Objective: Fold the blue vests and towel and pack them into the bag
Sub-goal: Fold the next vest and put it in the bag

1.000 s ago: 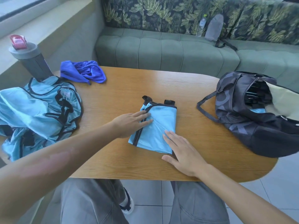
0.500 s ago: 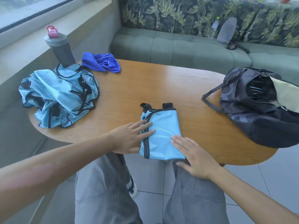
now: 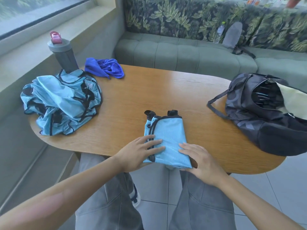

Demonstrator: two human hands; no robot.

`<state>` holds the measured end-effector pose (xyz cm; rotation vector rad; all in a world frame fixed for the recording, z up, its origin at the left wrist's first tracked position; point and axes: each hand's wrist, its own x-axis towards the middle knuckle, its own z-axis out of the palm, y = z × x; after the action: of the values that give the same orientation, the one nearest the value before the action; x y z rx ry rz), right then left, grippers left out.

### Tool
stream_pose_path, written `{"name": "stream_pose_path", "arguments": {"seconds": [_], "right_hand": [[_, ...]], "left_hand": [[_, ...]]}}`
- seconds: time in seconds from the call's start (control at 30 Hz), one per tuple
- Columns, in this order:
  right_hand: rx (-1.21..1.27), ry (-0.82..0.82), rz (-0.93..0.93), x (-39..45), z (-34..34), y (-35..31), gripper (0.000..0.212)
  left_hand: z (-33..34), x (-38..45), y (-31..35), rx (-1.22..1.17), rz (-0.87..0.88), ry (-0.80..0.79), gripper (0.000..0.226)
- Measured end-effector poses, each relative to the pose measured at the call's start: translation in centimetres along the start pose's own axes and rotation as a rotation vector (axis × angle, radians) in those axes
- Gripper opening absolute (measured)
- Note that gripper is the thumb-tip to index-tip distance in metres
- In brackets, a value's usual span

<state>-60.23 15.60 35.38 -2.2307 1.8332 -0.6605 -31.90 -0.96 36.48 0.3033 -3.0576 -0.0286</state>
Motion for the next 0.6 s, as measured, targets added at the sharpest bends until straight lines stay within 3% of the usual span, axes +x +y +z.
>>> {"name": "stream_pose_path", "arguments": {"seconds": [0.1,0.27,0.37,0.5,0.6], "right_hand": [[0.097,0.007,0.063,0.7,-0.4,-0.1,0.052],[0.374,0.17,0.392,3.8,-1.5,-2.0,0.006],[0.535,0.267,0.517,5.9,-1.1,-2.4,0.008],[0.559,0.381,0.641,9.1,-0.1,-2.6,0.026],[0.418,0.386,0.69,10.9,0.6,-2.3,0.035]], "left_hand": [[-0.7,0.9,-0.4,-0.232,-0.08,0.081,0.054],[-1.7,2.9,-1.0,-0.709,-0.381,0.241,0.033],[-1.7,4.0,-1.2,-0.899,-0.616,0.348,0.011],[-1.4,5.4,-1.7,-0.923,-0.81,0.401,0.041],[-1.4,6.4,-1.7,-0.882,-0.916,0.425,0.039]]}}
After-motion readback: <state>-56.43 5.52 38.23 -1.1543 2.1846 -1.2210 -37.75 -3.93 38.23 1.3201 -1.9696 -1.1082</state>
